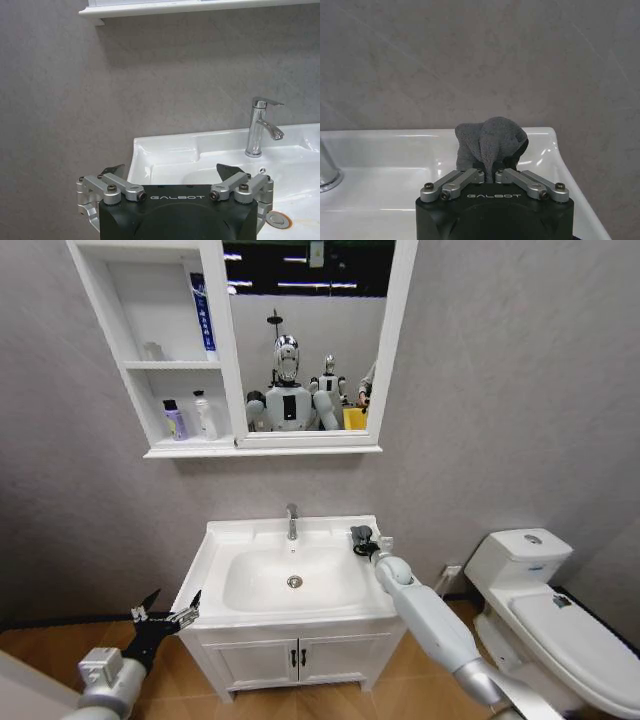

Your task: Move facial cleanser and shampoo from washbasin to cabinet, then wipe washbasin with towel.

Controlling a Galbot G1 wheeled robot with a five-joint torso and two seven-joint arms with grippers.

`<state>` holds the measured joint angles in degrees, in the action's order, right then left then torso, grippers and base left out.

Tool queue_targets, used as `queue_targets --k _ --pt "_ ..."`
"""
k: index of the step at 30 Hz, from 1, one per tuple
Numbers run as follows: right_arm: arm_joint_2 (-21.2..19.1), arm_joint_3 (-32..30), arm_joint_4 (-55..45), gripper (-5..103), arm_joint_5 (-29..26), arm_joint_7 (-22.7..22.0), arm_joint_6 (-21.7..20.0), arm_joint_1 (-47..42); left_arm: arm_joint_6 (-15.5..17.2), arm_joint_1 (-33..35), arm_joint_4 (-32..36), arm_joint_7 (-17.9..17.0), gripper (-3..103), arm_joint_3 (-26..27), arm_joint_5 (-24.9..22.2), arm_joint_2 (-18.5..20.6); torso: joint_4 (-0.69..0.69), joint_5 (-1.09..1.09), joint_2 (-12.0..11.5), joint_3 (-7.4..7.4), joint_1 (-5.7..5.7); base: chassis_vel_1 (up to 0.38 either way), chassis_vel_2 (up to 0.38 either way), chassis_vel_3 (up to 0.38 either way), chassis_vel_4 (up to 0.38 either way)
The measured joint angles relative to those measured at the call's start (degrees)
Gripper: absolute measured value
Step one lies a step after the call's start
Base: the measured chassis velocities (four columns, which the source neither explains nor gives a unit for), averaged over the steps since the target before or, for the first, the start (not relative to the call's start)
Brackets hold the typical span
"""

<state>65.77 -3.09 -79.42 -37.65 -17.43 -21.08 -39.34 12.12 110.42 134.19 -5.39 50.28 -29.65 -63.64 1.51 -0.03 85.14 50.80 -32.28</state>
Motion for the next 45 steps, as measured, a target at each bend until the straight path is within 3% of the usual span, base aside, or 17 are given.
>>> queue_targets --k 6,18,31,45 --pt "1.26 5.51 -4.15 4 5.48 -1.23 -0.51 -4.75 0.0 0.0 0.0 0.0 100 0.0 0.0 0.0 0.0 0.04 0.0 0.0 0.0 0.0 0.0 0.0 0.0" --pt "4.01 11.69 -0.5 4 7.33 -5.25 -3.57 -5.2 0.0 0.0 0.0 0.0 100 0.0 0.0 0.0 0.0 0.03 0.0 0.0 0.0 0.0 0.0 0.0 0.0" --pt "0.92 13.92 1.72 4 7.45 -6.12 -4.48 -4.06 0.0 0.0 0.0 0.0 100 0.0 0.0 0.0 0.01 0.04 -0.01 0.0 0.0 0.0 0.0 0.0 0.0" --pt "6.67 15.93 9.3 4 0.9 -6.94 -4.09 -0.64 0.0 0.0 0.0 0.0 100 0.0 0.0 0.0 0.0 0.02 -0.01 0.01 0.0 0.0 0.0 0.0 0.0"
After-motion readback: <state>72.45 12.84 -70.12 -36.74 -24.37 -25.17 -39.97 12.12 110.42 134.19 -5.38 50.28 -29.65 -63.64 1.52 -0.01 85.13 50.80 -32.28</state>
